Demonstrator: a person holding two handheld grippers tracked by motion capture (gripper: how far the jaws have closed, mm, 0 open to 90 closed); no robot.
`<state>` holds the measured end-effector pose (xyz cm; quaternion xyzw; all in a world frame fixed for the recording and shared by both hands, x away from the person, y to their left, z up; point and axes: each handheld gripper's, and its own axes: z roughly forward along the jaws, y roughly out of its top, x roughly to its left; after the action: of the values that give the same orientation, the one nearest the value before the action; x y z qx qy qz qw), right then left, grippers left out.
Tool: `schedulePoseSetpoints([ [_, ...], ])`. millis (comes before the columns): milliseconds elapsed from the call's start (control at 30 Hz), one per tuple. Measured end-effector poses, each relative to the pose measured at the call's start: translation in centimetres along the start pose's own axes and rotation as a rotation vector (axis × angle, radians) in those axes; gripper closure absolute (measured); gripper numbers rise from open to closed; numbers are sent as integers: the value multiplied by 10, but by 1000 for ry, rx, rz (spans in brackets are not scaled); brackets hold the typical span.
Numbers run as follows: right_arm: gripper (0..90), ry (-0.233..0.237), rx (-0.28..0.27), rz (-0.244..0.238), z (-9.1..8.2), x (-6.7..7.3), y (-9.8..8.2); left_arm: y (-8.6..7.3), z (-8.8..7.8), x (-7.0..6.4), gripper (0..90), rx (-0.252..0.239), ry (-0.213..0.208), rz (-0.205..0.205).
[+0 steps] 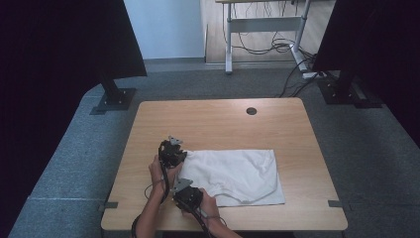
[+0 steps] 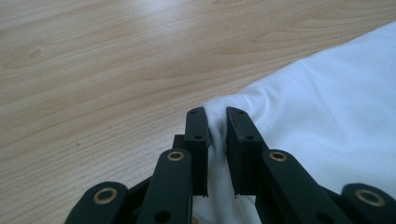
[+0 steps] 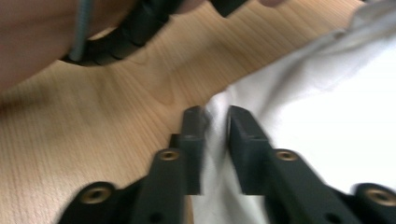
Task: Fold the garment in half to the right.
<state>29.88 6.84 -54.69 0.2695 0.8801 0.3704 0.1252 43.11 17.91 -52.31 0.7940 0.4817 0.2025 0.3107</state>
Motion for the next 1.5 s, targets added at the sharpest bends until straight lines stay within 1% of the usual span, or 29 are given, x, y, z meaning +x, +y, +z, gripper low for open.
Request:
schedulePoseSetpoints([
  [67, 847, 0, -21, 16, -4, -2, -4, 0, -1, -1, 791, 3, -2, -1],
  [233, 861, -3, -82, 57, -13, -2, -12, 1, -3, -5, 793, 11, 1, 4],
  [467, 861, 2, -69, 73, -11, -3, -12, 6, -8, -7, 795, 18, 4, 21],
  [533, 861, 1, -59, 67, -10, -2, -9, 10, -12, -7, 795, 23, 0, 33],
  [600, 861, 3, -56, 67, -10, -1, -8, 11, -13, -7, 796, 22, -3, 32],
  [667, 861, 14, -60, 69, -9, -1, -5, 13, -17, -6, 797, 18, -6, 39],
  [733, 862, 36, -71, 83, -9, 0, 0, 14, -22, -4, 799, 20, -7, 45],
  [900, 862, 74, -139, 122, -12, 1, 22, 23, -37, 0, 801, 18, -5, 62],
  [1000, 861, 74, -165, 123, -17, 2, 29, 26, -42, 1, 802, 27, -10, 70],
  [1067, 861, 68, -166, 124, -19, 1, 27, 25, -42, 0, 802, 35, -13, 72],
  [1167, 861, 61, -169, 140, -20, -1, 22, 23, -41, -1, 802, 61, -7, 64],
  [1233, 861, 59, -169, 139, -20, -1, 20, 23, -41, -1, 803, 72, -5, 58],
  [1267, 861, 55, -170, 133, -20, -1, 19, 24, -42, -2, 803, 75, -4, 57],
  [1367, 861, 50, -177, 135, -22, -1, 17, 25, -43, -3, 803, 77, -7, 63],
  [1500, 861, 49, -187, 144, -25, -2, 15, 25, -43, -4, 803, 70, -14, 57],
])
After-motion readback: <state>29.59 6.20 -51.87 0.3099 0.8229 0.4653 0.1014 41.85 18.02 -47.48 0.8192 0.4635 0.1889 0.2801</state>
